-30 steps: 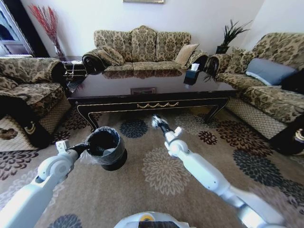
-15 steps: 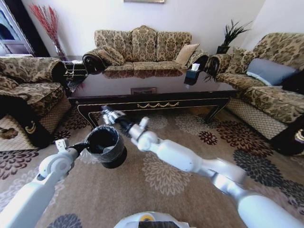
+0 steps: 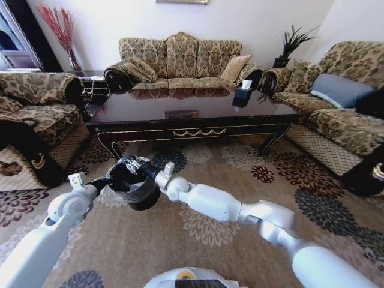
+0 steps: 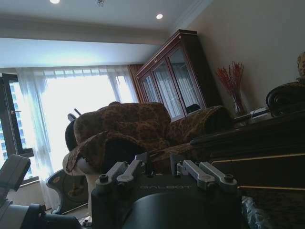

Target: Move to the front of the table and pick up the trash from the floor, then place it into the trash bin.

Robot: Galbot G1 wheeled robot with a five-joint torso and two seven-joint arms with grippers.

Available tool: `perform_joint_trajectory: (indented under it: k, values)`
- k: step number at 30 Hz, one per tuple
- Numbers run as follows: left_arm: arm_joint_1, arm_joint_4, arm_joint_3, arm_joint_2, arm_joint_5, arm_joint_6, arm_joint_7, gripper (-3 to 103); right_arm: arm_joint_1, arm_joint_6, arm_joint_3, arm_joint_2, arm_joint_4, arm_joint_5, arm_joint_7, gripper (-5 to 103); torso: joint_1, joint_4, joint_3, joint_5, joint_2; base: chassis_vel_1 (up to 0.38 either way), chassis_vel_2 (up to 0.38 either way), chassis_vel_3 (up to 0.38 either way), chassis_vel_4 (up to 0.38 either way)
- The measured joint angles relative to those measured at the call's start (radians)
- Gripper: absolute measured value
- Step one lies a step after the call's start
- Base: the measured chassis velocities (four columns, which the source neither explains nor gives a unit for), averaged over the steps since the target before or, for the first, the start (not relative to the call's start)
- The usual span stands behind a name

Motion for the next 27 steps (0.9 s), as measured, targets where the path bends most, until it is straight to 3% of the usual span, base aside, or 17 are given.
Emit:
perform_joint_trajectory:
  k: [1,4,6,8,9,11,14,16,17,19,24,27]
  values:
    - [0.000,-0.001,0.000,-0.001,0.000,0.000,0.000,4,0.000,0.000,0.000,-0.002,0.002,-0.002,0.003,27,0.000,0.0000,0.000,0.0000,0.000,0.000,0.000,0.000,0.000]
    - [0.006,-0.011,0.000,-0.004,0.001,0.000,0.000,4,0.000,0.009,0.005,-0.018,0.005,-0.016,0.015,44,0.000,0.0003,0.000,0.0000,0.000,0.000,0.000,0.000,0.000]
    - [0.007,-0.012,0.000,-0.005,0.001,0.000,0.000,4,0.000,0.011,0.008,-0.022,0.006,-0.017,0.017,44,0.000,0.0003,0.000,0.0000,0.000,0.000,0.000,0.000,0.000]
    - [0.017,-0.019,-0.004,-0.007,0.001,0.000,0.000,4,0.000,0.014,0.027,-0.036,0.017,-0.018,0.021,55,0.000,0.0001,0.000,0.0001,0.000,0.000,0.000,0.000,0.000]
    - [0.037,-0.021,-0.016,-0.019,0.006,0.000,-0.003,4,-0.007,0.014,0.079,-0.061,0.033,-0.012,0.032,66,0.000,0.0002,0.000,0.0003,0.000,0.000,0.000,0.000,0.000]
    - [0.051,-0.020,-0.025,-0.034,0.009,0.001,-0.013,4,-0.020,0.016,0.125,-0.075,0.033,-0.021,0.055,77,0.000,0.0002,0.000,0.0003,0.000,0.000,0.000,0.000,0.000]
    - [0.071,-0.011,-0.037,-0.053,0.024,0.007,-0.028,4,-0.038,0.025,0.180,-0.096,0.021,-0.041,0.088,83,0.000,0.0002,0.000,0.0003,0.000,0.000,0.000,0.000,0.000]
    - [0.091,-0.001,-0.052,-0.071,0.041,0.012,-0.050,4,-0.064,0.027,0.230,-0.127,0.010,-0.065,0.112,94,0.000,0.0002,0.000,0.0004,0.000,0.000,0.000,0.000,0.000]
    - [0.091,-0.001,-0.052,-0.071,0.041,0.012,-0.050,4,-0.064,0.027,0.230,-0.127,0.010,-0.065,0.112,94,0.000,0.0002,0.000,0.0004,0.000,0.000,0.000,0.000,0.000]
    - [0.103,0.021,-0.060,-0.095,0.055,0.013,-0.062,4,-0.123,0.028,0.297,-0.194,0.008,-0.094,0.129,99,0.000,0.0013,0.000,0.0005,0.000,0.000,0.000,0.000,0.000]
    - [0.110,0.071,-0.057,-0.159,0.056,0.008,-0.079,4,-0.252,0.025,0.432,-0.321,0.016,-0.136,0.140,100,0.000,-0.0009,0.000,0.0003,0.000,0.000,0.000,0.000,0.000]
    - [0.120,0.083,-0.064,-0.179,0.056,0.005,-0.090,4,-0.290,0.024,0.475,-0.344,0.016,-0.143,0.140,100,0.000,-0.0011,0.000,0.0003,0.000,0.000,0.000,0.000,0.000]
